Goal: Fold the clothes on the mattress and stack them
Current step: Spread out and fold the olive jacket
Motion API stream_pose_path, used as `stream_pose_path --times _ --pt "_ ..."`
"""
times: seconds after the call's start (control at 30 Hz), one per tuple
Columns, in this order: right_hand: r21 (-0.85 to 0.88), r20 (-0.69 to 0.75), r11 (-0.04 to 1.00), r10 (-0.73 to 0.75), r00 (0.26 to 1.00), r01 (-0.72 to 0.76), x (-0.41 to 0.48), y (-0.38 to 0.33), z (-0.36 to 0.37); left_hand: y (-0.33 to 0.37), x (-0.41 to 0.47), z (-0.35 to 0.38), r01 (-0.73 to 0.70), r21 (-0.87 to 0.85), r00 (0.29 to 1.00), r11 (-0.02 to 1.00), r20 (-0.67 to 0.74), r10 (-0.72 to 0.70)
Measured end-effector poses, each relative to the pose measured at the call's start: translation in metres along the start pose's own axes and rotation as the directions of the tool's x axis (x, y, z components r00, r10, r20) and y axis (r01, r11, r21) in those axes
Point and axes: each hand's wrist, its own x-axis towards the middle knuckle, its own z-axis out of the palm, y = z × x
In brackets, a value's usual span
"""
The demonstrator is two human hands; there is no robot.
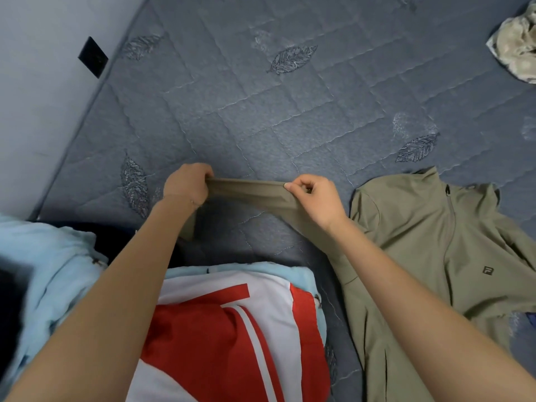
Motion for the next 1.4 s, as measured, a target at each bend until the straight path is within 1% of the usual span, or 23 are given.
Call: stream_pose_path --times 0.03,0.07,0.17,0.27,0.37,0.43,0.53,0.63,0.73,0.83,0.93,1.03,1.13,1.27,1.4 --pt "0.001 -0.026 1.000 0.011 1.000 -0.011 0.000 0.003 -0.001 -0.005 0.002 0.006 0.018 0.004 0.999 1.000 -0.032 -0.018" --pt "0.011 -0.045 1.000 0.023 0.999 -0.023 0.001 0.006 -0.002 -0.010 0.005 0.011 0.029 -0.033 0.998 0.999 -0.053 -0.030" --pt "0.010 -0.056 0.998 0.060 0.997 -0.059 0.001 0.013 -0.004 -0.020 0.006 0.025 0.024 -0.284 0.994 0.959 -0.099 -0.054" --pt "0.011 -0.030 0.998 0.070 0.997 -0.070 0.001 0.014 -0.002 -0.022 0.005 0.029 -0.032 -0.460 0.988 0.888 -0.148 -0.041" --pt "0.055 0.018 0.995 0.085 0.996 -0.086 0.001 0.009 0.003 -0.023 0.009 0.026 -0.029 -0.599 0.990 0.801 -0.130 -0.061" --pt "0.070 0.054 0.993 0.094 0.994 -0.098 0.002 0.004 0.006 -0.027 0.013 0.019 -0.010 -0.622 0.991 0.783 -0.108 -0.073" --pt "0.134 0.105 0.986 0.086 0.991 -0.100 0.004 -0.004 0.012 -0.039 0.022 0.006 0.015 -0.535 0.992 0.845 -0.099 -0.081" --pt "0.128 0.059 0.988 0.081 0.995 -0.088 0.010 -0.007 0.018 -0.048 0.026 0.003 0.054 -0.393 0.988 0.918 -0.112 -0.107" --pt "-0.001 0.041 0.997 0.071 0.997 -0.071 0.015 -0.004 0.024 -0.045 0.026 0.016 -0.008 -0.333 0.992 0.943 -0.119 -0.034" --pt "-0.208 0.026 0.978 0.020 0.999 -0.014 0.012 0.002 0.023 -0.033 0.021 0.031 -0.037 -0.216 0.992 0.976 -0.123 0.011" --pt "-0.347 0.011 0.937 -0.029 1.000 0.031 0.006 0.009 0.017 -0.015 0.015 0.044 -0.058 -0.186 0.995 0.981 -0.095 0.041" --pt "-0.437 0.008 0.898 -0.046 0.999 0.045 -0.002 0.019 0.007 0.008 0.007 0.052 -0.095 -0.132 0.994 0.987 -0.062 0.088" --pt "-0.498 -0.021 0.865 -0.075 0.997 0.055 -0.015 0.032 -0.008 0.037 0.000 0.054 -0.165 -0.045 0.985 0.985 -0.060 0.162" --pt "-0.578 -0.052 0.816 -0.032 0.998 -0.004 -0.034 0.056 -0.038 0.083 -0.010 0.054 -0.250 0.066 0.962 0.966 -0.093 0.256" --pt "-0.597 -0.104 0.797 0.032 0.994 -0.088 -0.058 0.086 -0.080 0.137 -0.023 0.064 -0.293 0.149 0.946 0.944 -0.099 0.309"
